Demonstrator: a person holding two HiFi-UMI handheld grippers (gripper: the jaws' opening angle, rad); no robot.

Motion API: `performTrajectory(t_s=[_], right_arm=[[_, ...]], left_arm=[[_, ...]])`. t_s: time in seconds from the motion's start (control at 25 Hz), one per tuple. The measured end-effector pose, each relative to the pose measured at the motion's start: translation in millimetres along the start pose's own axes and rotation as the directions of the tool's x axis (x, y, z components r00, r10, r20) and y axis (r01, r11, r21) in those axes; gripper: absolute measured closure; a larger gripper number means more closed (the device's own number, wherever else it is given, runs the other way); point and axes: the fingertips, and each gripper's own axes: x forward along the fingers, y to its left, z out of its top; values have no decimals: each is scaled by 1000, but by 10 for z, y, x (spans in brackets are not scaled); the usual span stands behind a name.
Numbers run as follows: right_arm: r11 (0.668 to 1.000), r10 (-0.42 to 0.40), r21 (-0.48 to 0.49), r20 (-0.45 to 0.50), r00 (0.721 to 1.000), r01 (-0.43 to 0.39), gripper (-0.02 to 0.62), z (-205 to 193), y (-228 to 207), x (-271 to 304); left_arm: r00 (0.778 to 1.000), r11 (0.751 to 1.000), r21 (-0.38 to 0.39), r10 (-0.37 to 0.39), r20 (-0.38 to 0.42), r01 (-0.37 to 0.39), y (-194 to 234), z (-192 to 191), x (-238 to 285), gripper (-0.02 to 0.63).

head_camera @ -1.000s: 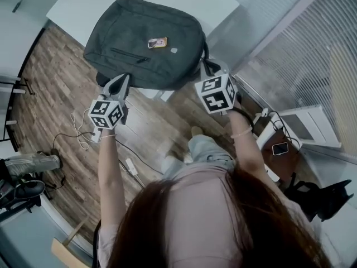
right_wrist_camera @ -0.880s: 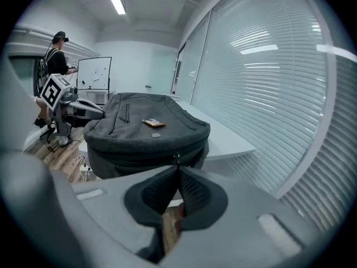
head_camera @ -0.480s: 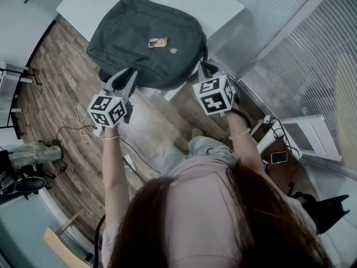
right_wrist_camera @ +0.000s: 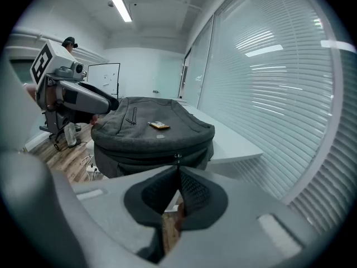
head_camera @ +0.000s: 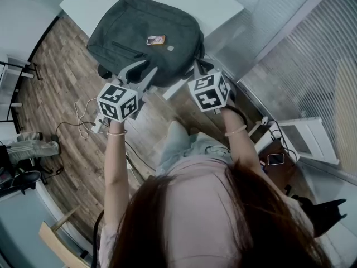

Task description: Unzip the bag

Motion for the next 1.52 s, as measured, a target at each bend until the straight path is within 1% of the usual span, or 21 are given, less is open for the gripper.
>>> performTrajectory(t_s=[0.2,0.32,0.48,0.6,0.68,0.88,1.04,1.24,1.36,1.52], right_arm=[[1000,6,-4,0,1000,-6,583,-2,6,12],[1000,5,-9,1,1000,-5,583,-3,-5,16],[1000,11,-15,-2,1000,-11,583,-12,8,21],[1000,13,-24,-3,1000,-13,583,-22,10,15],[999,15,-28,-5,1000,-15,583,-23,7,19],[999,18,-35,-10,1000,-19,583,-19,13,31],[999,27,-44,-8,1000,-28,583,-10,16,33],[997,46,-55,-10,999,-47,583,-21,22,35],[997,54,-61,-11,998,-55,583,-29,16,45],[996,64,-67,-16,998,-64,584,-47,-10,48]], left_arm=[[999,999,23,-25,-36,25,-115,39,142,465],[996,997,37,-61,-71,64,-212,54,266,460],[983,990,76,-102,-152,115,-342,-23,394,446],[973,986,85,-125,-193,143,-408,-56,450,443],[967,984,93,-127,-222,151,-427,-82,492,442],[942,977,118,-134,-308,177,-480,-161,588,441],[937,972,139,-134,-323,187,-547,-131,698,442],[917,966,178,-110,-383,190,-564,-226,800,443],[903,960,194,-104,-416,200,-562,-282,849,466],[899,960,194,-105,-425,204,-565,-319,883,491]])
